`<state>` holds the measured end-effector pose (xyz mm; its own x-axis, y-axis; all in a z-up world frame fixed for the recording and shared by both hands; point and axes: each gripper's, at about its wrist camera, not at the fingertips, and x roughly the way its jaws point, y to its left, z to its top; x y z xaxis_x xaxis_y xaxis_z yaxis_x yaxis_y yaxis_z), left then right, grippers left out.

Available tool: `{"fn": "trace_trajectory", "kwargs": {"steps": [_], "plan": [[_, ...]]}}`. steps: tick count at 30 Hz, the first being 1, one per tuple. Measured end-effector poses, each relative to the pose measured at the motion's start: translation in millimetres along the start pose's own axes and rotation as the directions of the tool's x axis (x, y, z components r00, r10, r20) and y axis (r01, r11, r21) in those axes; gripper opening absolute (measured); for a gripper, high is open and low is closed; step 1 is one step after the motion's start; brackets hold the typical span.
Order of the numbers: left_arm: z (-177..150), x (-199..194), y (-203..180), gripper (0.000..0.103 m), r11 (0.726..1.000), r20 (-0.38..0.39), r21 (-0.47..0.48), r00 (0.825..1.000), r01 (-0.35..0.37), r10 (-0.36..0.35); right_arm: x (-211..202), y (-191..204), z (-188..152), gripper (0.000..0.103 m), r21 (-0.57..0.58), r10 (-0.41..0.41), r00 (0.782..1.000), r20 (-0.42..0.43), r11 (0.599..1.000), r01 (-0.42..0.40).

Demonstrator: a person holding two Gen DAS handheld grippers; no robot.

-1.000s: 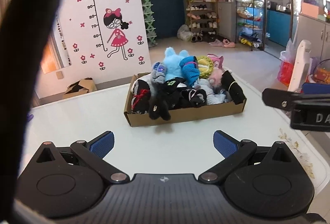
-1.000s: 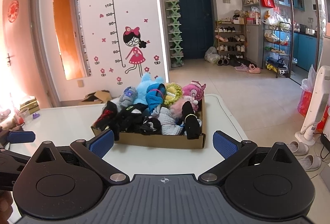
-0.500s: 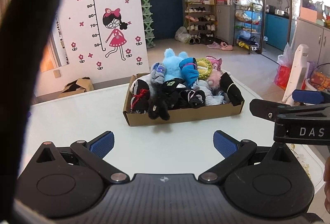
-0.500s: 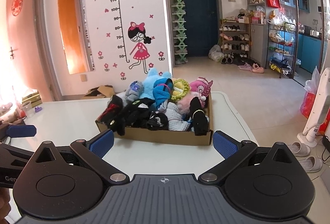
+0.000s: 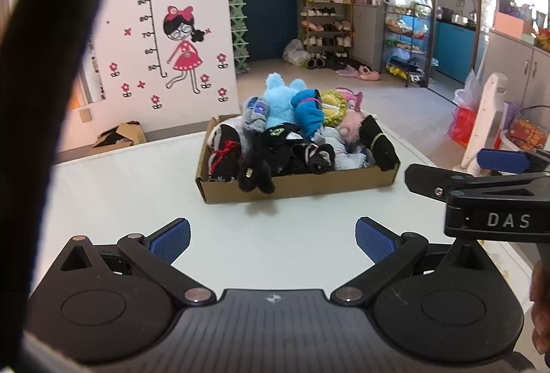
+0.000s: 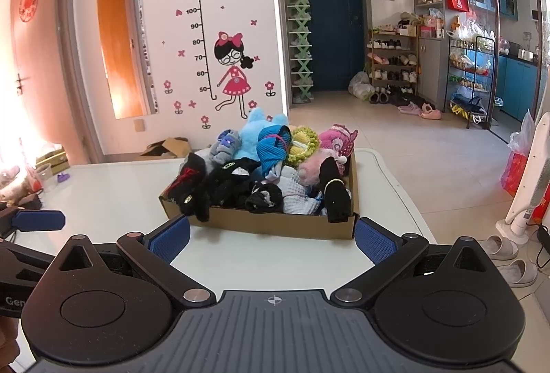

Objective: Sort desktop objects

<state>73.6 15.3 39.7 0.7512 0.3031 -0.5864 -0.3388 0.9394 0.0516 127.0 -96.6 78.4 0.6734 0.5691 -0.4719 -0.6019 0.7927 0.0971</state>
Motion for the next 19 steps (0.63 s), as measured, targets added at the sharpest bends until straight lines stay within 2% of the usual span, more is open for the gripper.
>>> {"fn": "trace_trajectory", "kwargs": {"steps": [5, 19], "plan": [[0.2, -0.9, 0.5, 0.102, 1.000, -0.008, -0.001, 1.000, 0.002, -0.002, 1.4, 2.8, 0.1, 0.103, -0.004, 0.003, 1.000, -0.002, 1.000, -0.003], [0.5, -7.8, 0.4, 0.101, 1.000, 0.050, 0.023, 0.999, -0.007, 0.006, 0.1, 2.4, 1.5, 0.103, -0.002, -0.003, 1.000, 0.003, 1.000, 0.003]]}}
